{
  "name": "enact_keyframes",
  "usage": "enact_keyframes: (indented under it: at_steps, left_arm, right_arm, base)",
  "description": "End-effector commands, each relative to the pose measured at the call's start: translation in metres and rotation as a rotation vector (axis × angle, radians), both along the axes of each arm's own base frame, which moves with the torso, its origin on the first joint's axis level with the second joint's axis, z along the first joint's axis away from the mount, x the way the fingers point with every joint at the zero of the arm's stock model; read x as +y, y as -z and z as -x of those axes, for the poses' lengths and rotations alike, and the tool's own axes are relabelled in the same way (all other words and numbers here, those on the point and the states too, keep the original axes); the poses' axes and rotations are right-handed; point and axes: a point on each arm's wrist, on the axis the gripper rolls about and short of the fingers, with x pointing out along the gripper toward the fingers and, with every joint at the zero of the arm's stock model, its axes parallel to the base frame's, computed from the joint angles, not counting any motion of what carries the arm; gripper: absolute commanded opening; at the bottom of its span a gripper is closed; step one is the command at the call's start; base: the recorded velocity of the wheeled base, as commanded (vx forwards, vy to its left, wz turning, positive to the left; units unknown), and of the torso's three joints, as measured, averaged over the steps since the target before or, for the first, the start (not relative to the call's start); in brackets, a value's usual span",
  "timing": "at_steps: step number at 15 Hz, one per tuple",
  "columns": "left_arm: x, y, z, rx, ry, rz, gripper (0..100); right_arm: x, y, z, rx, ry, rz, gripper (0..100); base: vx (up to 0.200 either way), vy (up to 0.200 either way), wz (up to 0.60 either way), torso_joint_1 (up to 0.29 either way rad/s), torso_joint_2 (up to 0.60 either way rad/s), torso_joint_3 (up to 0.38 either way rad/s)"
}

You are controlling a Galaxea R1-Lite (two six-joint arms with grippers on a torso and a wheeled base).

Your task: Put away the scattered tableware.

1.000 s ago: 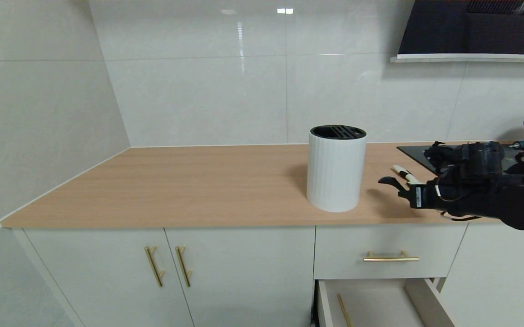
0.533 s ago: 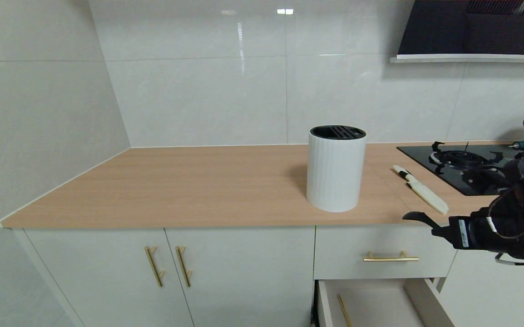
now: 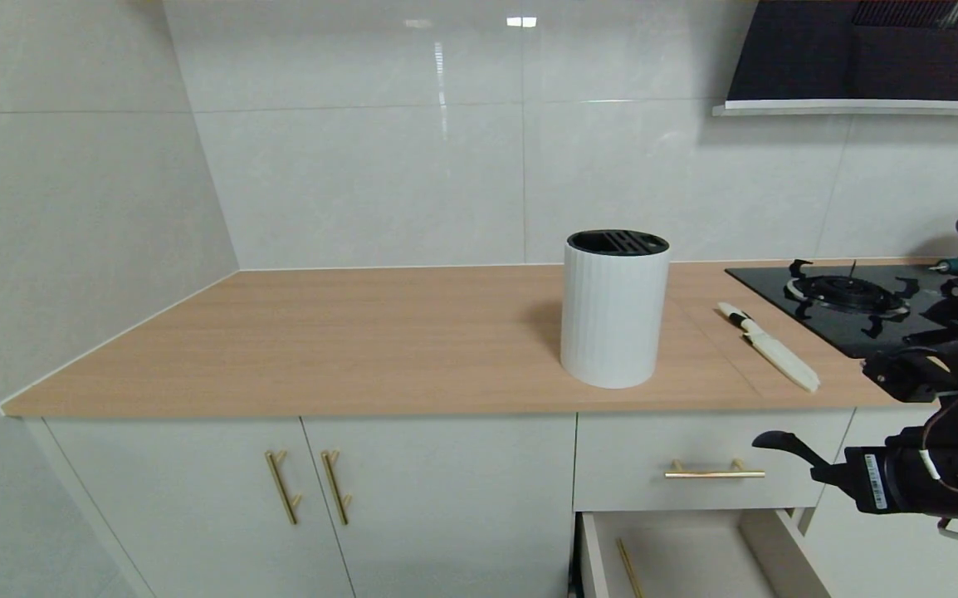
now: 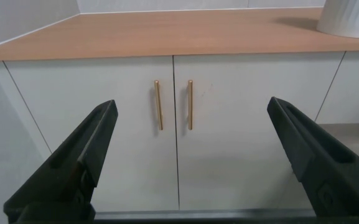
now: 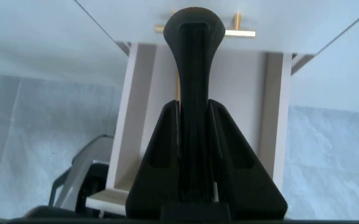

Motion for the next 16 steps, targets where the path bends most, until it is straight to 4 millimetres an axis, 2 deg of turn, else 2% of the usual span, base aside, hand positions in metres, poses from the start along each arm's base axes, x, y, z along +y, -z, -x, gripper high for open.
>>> enact_keyframes:
  at_steps: [1,5,16]
  left_arm:
    - [0.000,0.000,0.000,0.000,-0.002,0.000,100]
    - [0.000,0.000,0.000,0.000,0.001,0.000,100]
    - [0.000,0.000,0.000,0.000,0.001,0.000,100]
  right_arm:
    - [0.001,0.009,-0.004,0.040,-0.002,0.006,0]
    - [0.001,0.014,-0.007,0.063,-0.002,0.009,0]
    - [0.002,0.031,-0.014,0.081,-0.002,0.014,0]
  base:
    - [0.000,0.000,0.00,0.000,0.00,0.000]
    - [0.000,0.000,0.00,-0.133,0.32,0.183]
    - [0.000,0.000,0.00,-0.179,0.46,0.289]
